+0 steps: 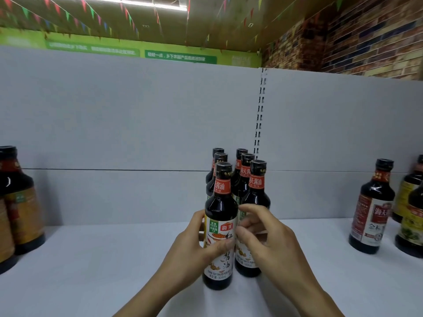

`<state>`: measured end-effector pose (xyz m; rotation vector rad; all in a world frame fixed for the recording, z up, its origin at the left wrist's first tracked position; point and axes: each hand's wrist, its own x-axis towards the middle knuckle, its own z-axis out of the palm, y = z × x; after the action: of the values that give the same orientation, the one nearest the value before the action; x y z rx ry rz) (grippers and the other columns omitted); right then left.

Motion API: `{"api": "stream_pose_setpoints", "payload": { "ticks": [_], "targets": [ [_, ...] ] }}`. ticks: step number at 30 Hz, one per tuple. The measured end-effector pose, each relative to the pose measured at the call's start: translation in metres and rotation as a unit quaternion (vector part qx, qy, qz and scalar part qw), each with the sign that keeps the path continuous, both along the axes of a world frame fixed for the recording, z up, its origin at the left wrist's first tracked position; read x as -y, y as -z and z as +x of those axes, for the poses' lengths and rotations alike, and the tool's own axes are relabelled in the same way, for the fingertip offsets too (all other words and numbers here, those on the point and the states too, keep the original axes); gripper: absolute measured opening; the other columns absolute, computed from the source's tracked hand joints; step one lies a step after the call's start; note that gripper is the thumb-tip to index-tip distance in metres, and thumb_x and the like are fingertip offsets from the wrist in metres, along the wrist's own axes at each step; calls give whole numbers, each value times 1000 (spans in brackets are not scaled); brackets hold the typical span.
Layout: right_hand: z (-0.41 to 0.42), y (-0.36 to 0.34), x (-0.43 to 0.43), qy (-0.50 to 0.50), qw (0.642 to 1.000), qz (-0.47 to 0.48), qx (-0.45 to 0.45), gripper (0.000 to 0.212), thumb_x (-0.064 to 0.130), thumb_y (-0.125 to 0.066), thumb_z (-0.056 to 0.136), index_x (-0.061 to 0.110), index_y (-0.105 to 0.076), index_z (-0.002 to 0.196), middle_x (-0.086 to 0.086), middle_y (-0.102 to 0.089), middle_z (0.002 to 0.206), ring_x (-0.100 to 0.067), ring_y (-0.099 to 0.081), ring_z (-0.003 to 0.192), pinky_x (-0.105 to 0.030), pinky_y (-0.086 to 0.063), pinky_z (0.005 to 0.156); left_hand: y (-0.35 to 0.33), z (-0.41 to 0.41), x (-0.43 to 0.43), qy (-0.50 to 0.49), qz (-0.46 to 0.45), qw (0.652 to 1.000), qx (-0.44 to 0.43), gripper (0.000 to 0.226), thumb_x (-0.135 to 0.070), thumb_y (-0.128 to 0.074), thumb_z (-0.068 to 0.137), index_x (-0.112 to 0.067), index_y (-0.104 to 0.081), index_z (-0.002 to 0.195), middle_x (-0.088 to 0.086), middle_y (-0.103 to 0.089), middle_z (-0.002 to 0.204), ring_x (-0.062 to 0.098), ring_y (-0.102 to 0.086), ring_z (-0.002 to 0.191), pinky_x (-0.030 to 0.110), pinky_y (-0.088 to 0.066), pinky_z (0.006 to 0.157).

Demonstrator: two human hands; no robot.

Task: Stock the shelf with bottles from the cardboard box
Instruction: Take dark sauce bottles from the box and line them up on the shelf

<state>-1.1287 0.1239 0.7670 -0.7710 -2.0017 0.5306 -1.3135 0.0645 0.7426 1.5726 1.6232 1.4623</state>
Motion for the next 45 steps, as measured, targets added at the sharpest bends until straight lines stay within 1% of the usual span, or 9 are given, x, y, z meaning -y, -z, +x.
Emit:
{"api": "stream_pose_setpoints", "payload": {
  "ticks": [3, 6, 11, 18, 24, 31, 36, 43, 45],
  "targets": [
    [8, 0, -6, -19, 1000, 6, -13, 22, 26, -70, 95, 45, -67, 104, 28, -69, 97, 4, -66, 95, -9, -50, 76, 0, 2, -2, -24, -3, 1000, 6, 57, -74, -75, 66, -68, -46, 115, -44, -63, 113, -18, -60, 104, 18, -55, 81],
    [15, 0, -12, -29, 999, -9, -37, 9, 30, -68, 96, 37, -71, 91, 23, -73, 91, 1, -69, 89, -12, -52, 72, 1, 5, -6, -45, -3, 999, 10, 52, -62, -79, 76, -58, -50, 118, -46, -62, 111, -21, -59, 101, 17, -54, 79],
    [25, 0, -23, -20, 996, -45, -77, 17, 47, -61, 91, 33, -64, 82, 19, -72, 82, 0, -68, 79, -12, -51, 65, 3, 8, -7, -63, 0, 998, 16, 52, -59, -79, 78, -53, -51, 122, -44, -62, 112, -21, -57, 103, 16, -53, 79],
    [30, 20, -50, 23, 994, -102, -18, 26, 48, -66, 91, 38, -45, 101, 11, -63, 88, 1, -62, 79, -22, -48, 66, 4, 12, -11, -80, 13, 996, 22, 62, -72, -74, 67, -59, -45, 120, -50, -58, 112, -24, -56, 104, 9, -51, 67],
    [28, 26, -57, 6, 991, -135, 26, 50, 52, -69, 89, 53, -34, 126, 20, -58, 113, 3, -65, 90, -20, -51, 71, 9, 12, -13, -91, 16, 995, 33, 61, -75, -70, 65, -54, -48, 119, -48, -59, 113, -24, -56, 105, 11, -52, 73],
    [21, 23, -58, -14, 990, -139, 25, 50, 50, -75, 86, 56, -34, 111, 23, -59, 120, 5, -59, 108, -23, -52, 82, 13, 15, -19, -106, 39, 993, 36, 51, -65, -73, 71, -54, -53, 116, -30, -64, 117, -19, -58, 107, 2, -50, 70],
    [20, 23, -59, -12, 991, -129, 32, 51, 54, -75, 84, 59, -30, 108, 28, -57, 115, 8, -58, 104, -17, -50, 76, 14, 16, -22, -99, 50, 993, 43, 55, -62, -74, 71, -52, -50, 120, -43, -62, 111, -20, -58, 106, 2, -50, 70],
    [19, 26, -56, -21, 991, -130, 19, 52, 54, -73, 86, 69, -28, 108, 33, -56, 117, 19, -61, 91, -13, -50, 69, 19, 18, -23, -106, 57, 992, 39, 57, -67, -70, 71, -54, -49, 123, -43, -61, 114, -17, -58, 109, 9, -54, 73],
    [18, 26, -55, -20, 990, -136, 17, 54, 55, -72, 86, 71, -26, 108, 35, -55, 116, 14, -66, 87, -12, -49, 68, 20, 17, -24, -107, 59, 992, 33, 57, -67, -70, 73, -55, -48, 123, -43, -61, 114, -17, -59, 109, 11, -54, 75]
  ]
}}
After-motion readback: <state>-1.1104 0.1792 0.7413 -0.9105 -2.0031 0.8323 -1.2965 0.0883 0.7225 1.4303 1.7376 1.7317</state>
